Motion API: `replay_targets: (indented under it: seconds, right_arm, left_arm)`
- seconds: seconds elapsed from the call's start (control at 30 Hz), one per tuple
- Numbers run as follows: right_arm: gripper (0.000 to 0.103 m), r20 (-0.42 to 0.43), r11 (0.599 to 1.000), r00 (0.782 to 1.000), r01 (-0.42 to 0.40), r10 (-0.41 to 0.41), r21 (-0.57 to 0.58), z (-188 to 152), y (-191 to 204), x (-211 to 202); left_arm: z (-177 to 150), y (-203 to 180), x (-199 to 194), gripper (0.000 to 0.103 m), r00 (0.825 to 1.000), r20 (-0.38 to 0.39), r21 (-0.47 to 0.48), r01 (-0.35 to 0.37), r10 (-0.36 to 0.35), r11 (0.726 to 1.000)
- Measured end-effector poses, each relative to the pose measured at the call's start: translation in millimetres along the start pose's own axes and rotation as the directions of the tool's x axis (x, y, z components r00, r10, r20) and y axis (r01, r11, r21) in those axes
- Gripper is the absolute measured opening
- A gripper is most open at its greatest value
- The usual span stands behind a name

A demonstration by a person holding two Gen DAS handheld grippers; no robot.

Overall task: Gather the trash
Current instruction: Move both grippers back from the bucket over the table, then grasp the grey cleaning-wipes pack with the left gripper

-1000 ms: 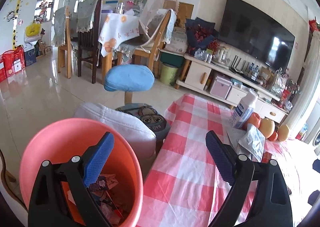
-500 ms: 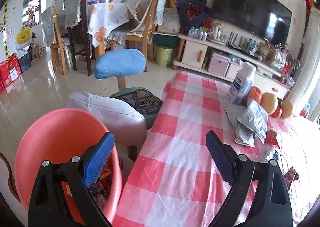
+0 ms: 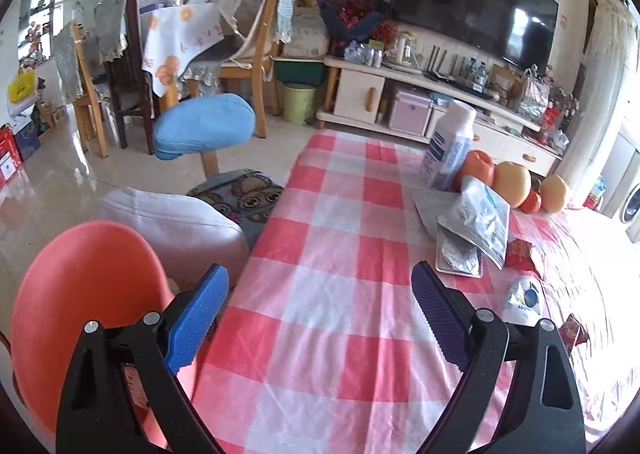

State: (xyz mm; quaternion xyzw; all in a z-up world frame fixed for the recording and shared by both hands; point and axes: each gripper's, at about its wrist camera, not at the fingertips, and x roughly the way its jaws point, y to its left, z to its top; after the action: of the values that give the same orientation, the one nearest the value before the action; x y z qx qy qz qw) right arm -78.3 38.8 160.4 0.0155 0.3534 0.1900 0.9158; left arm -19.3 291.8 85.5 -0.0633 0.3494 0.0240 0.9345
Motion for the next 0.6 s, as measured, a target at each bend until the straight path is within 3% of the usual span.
replay_targets:
  seconds: [0.2,0.37,0.5,0.6]
  right_arm:
    - [0.095,-0.039,0.999,0.999,0.020,-0.019,0.034,-4,-21,2]
    - [0.095,-0.076,0.997,0.996,0.040,-0.035,0.067,-10,-38,4]
    - [0.095,-0.099,0.993,0.995,0.040,-0.029,0.111,-12,-52,4]
    - [0.095,-0.110,0.991,0.994,0.039,-0.025,0.131,-11,-57,4]
  left_arm:
    - [5,-21,4,0.092,0.998,0.007,0.038,0.058,-0.058,0.998]
    - [11,-54,14,0.092,0.985,-0.006,0.120,0.172,-0.173,0.978]
    - [17,-97,29,0.092,0.966,-0.045,0.246,0.258,-0.255,0.934]
    - [17,-130,43,0.092,0.957,-0.074,0.337,0.287,-0.279,0.896]
